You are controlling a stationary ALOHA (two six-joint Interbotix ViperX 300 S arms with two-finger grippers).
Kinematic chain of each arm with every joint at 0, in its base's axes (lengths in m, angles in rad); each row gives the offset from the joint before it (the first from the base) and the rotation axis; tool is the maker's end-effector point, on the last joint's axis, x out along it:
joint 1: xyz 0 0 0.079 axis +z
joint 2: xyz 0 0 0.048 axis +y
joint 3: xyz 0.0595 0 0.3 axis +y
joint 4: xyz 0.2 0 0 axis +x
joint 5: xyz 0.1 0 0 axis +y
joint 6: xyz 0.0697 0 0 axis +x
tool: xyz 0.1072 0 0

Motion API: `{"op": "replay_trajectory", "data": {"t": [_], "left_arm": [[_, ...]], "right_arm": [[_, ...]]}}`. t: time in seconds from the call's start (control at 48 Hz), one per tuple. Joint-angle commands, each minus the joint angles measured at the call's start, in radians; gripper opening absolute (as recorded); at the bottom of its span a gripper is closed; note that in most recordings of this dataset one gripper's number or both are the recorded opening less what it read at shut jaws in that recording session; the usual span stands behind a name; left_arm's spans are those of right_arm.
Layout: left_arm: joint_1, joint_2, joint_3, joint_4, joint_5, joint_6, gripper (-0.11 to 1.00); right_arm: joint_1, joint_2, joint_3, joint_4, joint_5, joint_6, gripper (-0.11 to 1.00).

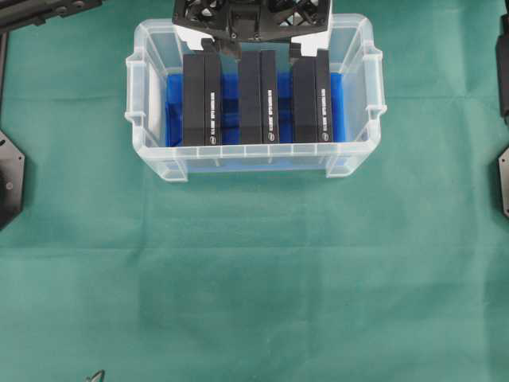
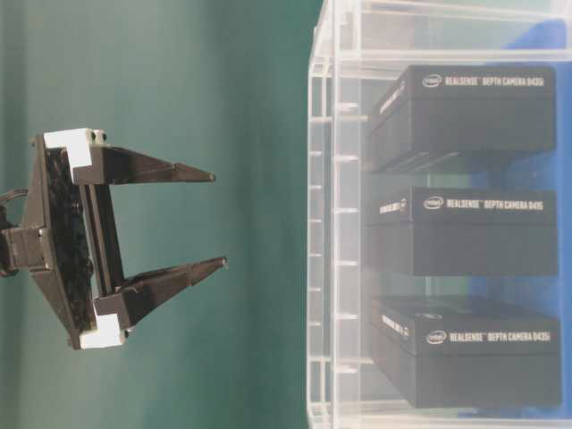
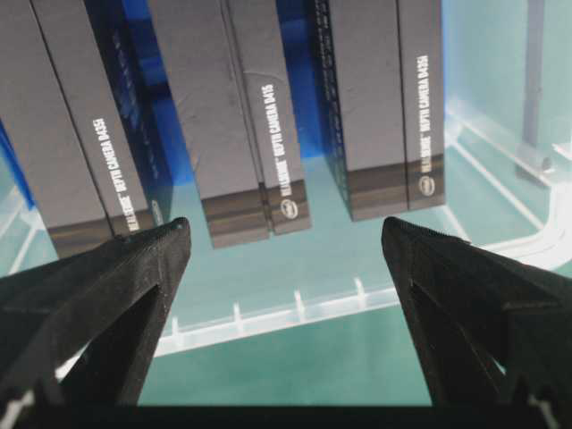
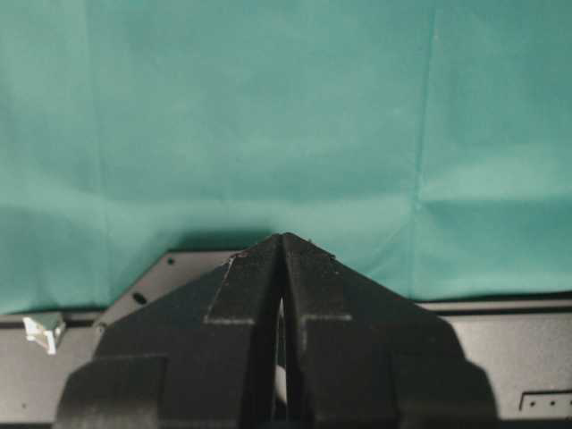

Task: Take the box out of the case with the left arm.
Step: 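Move the open left gripper over the middle black box, then lower the left gripper around the middle box and close on it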

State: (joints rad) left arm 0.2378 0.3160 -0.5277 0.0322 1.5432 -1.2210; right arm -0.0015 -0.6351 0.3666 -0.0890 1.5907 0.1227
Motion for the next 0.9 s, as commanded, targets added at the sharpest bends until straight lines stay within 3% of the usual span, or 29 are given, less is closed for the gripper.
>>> {"op": "replay_trajectory", "data": {"t": [0.0, 0.437, 0.875], "left_arm": [[-0.002, -0.020, -0.009, 0.005, -0.002, 0.000, 0.91], [-0.005, -0.020, 0.011, 0.006, -0.006, -0.005, 0.91], [-0.005, -0.021, 0.140, 0.006, -0.104, -0.015, 0.91]], "right_arm": [[-0.002, -0.002, -0.028, -0.002, -0.005, 0.002, 0.00], [0.000, -0.002, -0.028, -0.002, -0.006, 0.002, 0.00], [0.000, -0.002, -0.026, -0.002, -0.011, 0.000, 0.00]]}}
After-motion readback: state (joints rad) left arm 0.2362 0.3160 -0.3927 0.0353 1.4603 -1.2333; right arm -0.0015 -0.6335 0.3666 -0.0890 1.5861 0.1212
